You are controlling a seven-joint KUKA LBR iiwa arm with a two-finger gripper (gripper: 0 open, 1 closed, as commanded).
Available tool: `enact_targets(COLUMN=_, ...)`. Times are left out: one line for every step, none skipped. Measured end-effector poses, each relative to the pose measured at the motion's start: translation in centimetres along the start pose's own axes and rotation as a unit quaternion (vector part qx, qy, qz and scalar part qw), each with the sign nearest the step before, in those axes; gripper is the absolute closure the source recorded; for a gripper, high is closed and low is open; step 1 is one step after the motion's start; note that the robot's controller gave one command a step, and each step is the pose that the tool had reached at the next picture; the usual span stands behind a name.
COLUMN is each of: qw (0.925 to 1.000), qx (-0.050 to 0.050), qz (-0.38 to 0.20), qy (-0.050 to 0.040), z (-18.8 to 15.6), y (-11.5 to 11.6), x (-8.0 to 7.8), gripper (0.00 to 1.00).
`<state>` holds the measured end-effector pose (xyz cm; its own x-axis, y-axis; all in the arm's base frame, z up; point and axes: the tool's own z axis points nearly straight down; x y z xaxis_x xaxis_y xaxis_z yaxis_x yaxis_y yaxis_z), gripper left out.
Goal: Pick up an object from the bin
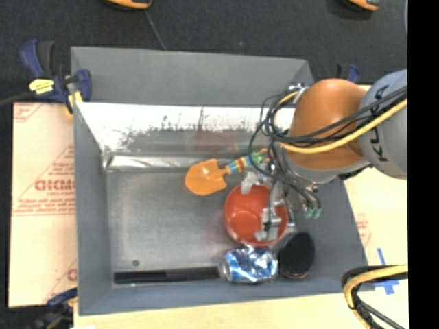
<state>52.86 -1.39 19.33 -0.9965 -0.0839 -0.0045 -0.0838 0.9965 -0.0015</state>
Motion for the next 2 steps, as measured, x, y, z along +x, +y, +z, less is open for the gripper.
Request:
enact_targets(qw=0.9983, qx=0.002, qz=-0.058, qy=-0.0025, z=1.9, y=-1.2, x=-5.5, gripper=0.0)
enact_targets(qw=0.9942, qx=0.001, qz=-0.108, qy=-0.0001, z=4.2, y=-0.8, x=-4.0, gripper=0.0)
